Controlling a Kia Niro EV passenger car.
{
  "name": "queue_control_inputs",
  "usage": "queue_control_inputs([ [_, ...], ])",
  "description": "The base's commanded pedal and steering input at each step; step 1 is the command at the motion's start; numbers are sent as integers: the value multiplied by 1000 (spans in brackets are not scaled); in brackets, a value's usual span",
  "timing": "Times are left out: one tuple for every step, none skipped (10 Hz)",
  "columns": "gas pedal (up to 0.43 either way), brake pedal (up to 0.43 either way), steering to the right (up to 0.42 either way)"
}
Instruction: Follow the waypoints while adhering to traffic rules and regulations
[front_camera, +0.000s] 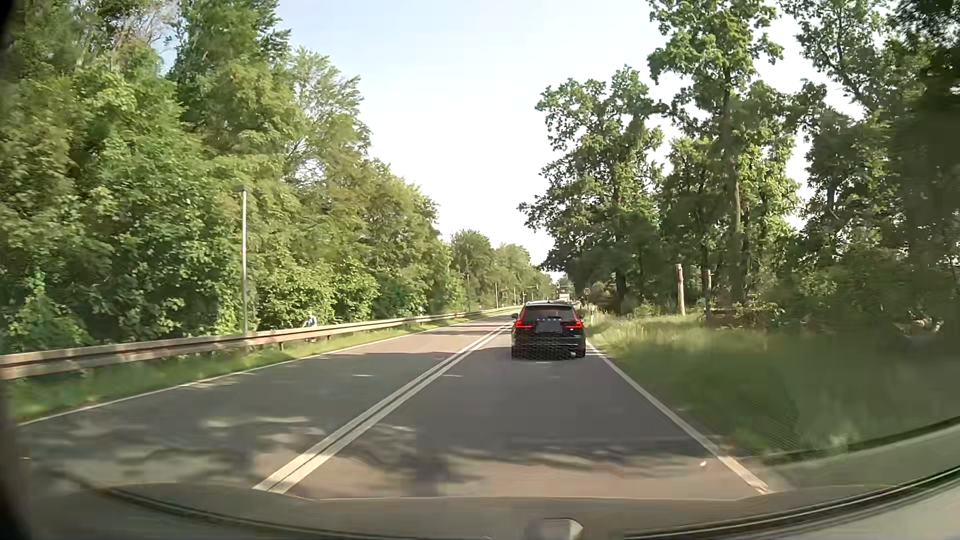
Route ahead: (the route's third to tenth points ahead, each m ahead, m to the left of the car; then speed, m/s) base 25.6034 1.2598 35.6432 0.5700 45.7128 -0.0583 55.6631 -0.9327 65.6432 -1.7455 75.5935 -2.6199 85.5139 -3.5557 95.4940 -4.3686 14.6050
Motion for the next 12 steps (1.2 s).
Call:
queue_control_inputs([
  [47, 24, 11],
  [59, 24, 11],
  [67, 24, 11],
  [67, 24, 11],
  [67, 24, 11],
  [79, 24, 11],
  [79, 24, 11],
  [79, 24, 11],
  [79, 24, 11],
  [87, 24, 11],
  [87, 24, 11],
  [87, 24, 10],
])
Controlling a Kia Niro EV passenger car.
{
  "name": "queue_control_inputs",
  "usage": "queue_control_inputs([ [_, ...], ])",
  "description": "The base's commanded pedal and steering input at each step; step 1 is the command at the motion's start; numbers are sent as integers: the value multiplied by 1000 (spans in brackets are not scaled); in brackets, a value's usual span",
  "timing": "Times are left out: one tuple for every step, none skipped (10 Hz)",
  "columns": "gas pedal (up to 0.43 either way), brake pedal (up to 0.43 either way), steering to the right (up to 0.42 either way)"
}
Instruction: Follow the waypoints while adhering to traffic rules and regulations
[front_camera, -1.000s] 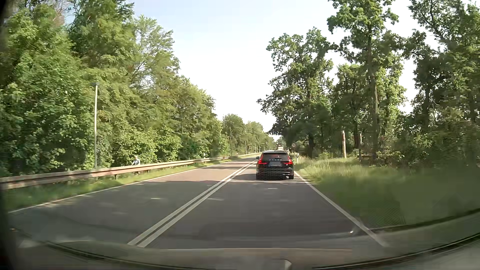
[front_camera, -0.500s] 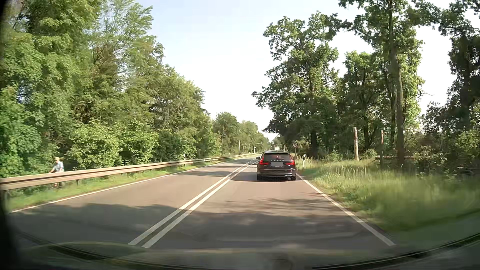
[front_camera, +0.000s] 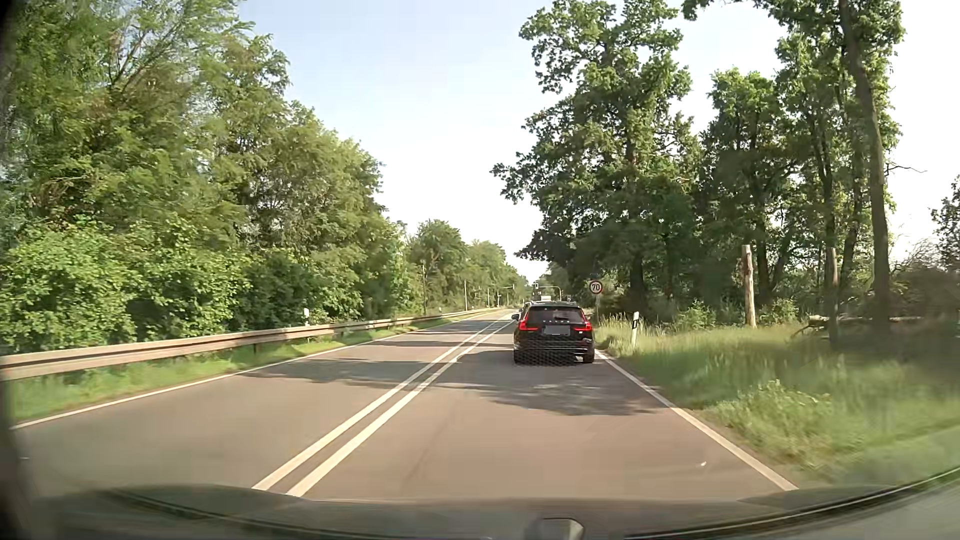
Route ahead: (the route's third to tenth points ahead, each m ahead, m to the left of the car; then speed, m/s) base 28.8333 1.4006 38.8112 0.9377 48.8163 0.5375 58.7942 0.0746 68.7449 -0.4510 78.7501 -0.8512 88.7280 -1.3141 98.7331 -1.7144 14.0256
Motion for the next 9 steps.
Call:
queue_control_inputs([
  [87, 24, 10],
  [87, 24, 9],
  [87, 24, 9],
  [98, 24, 9],
  [98, 24, 9],
  [98, 24, 9],
  [98, 30, 8],
  [98, 24, 8],
  [98, 24, 7],
])
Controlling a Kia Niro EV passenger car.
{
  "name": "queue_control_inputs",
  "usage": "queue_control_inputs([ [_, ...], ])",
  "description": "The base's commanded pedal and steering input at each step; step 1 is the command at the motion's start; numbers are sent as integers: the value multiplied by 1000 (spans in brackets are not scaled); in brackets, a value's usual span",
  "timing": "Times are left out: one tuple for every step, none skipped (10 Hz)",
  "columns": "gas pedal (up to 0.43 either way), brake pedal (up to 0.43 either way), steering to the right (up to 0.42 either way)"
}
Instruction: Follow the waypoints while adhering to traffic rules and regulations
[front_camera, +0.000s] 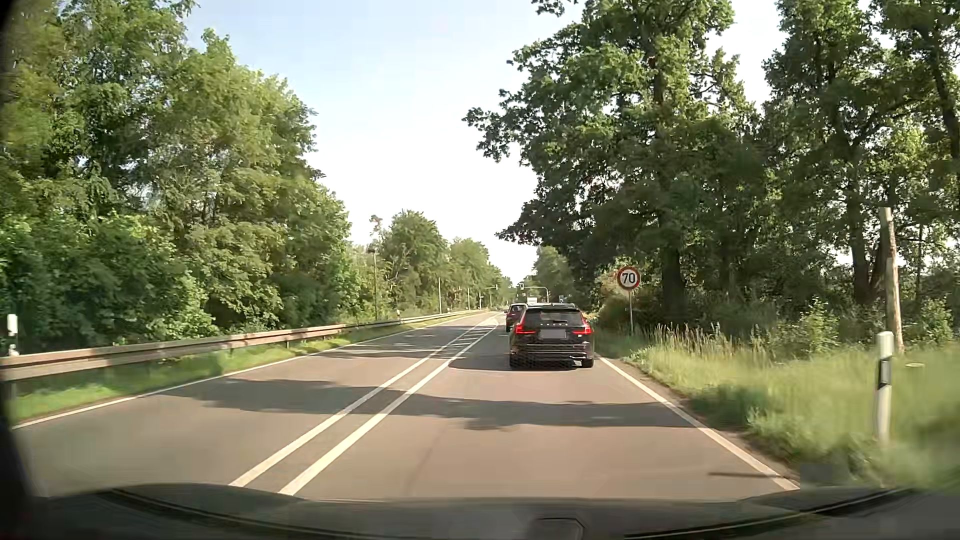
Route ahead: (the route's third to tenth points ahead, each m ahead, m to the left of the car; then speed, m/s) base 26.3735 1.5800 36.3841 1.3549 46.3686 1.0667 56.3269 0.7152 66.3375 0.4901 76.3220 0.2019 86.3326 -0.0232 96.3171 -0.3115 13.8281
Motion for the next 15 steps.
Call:
queue_control_inputs([
  [98, 24, 7],
  [98, 24, 6],
  [98, 24, 5],
  [98, 24, 4],
  [98, 24, 3],
  [98, 24, 0],
  [98, 24, -2],
  [98, 24, -3],
  [98, 24, -5],
  [98, 24, -7],
  [98, 30, -7],
  [98, 24, -8],
  [98, 24, -9],
  [98, 24, -10],
  [98, 24, -10],
])
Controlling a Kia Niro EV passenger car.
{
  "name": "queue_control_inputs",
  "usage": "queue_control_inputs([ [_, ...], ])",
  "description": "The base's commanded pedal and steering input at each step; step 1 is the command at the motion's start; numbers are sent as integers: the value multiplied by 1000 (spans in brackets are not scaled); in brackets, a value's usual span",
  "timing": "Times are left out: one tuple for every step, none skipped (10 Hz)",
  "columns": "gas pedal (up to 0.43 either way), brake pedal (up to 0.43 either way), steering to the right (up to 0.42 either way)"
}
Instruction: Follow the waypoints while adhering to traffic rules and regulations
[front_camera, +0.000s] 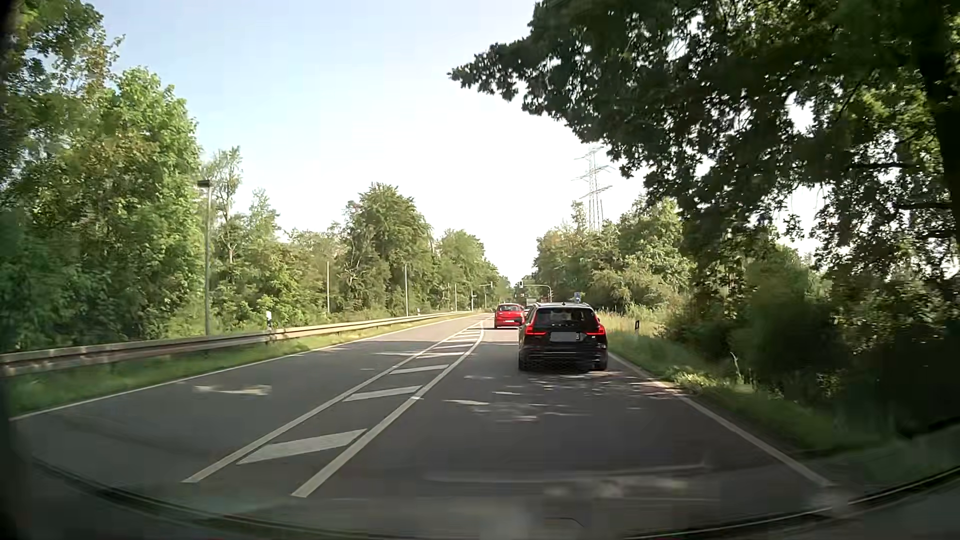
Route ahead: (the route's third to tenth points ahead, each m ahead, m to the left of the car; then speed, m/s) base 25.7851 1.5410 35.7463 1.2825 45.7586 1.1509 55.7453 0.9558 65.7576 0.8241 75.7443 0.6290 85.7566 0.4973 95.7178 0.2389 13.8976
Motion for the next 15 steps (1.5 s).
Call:
queue_control_inputs([
  [98, 24, -10],
  [98, 24, -10],
  [98, 24, -10],
  [98, 24, -10],
  [98, 24, -10],
  [98, 24, -10],
  [98, 24, -10],
  [98, 24, -10],
  [98, 24, -10],
  [98, 24, -8],
  [98, 24, -6],
  [98, 24, -6],
  [98, 24, -5],
  [98, 24, -4],
  [98, 24, -1],
])
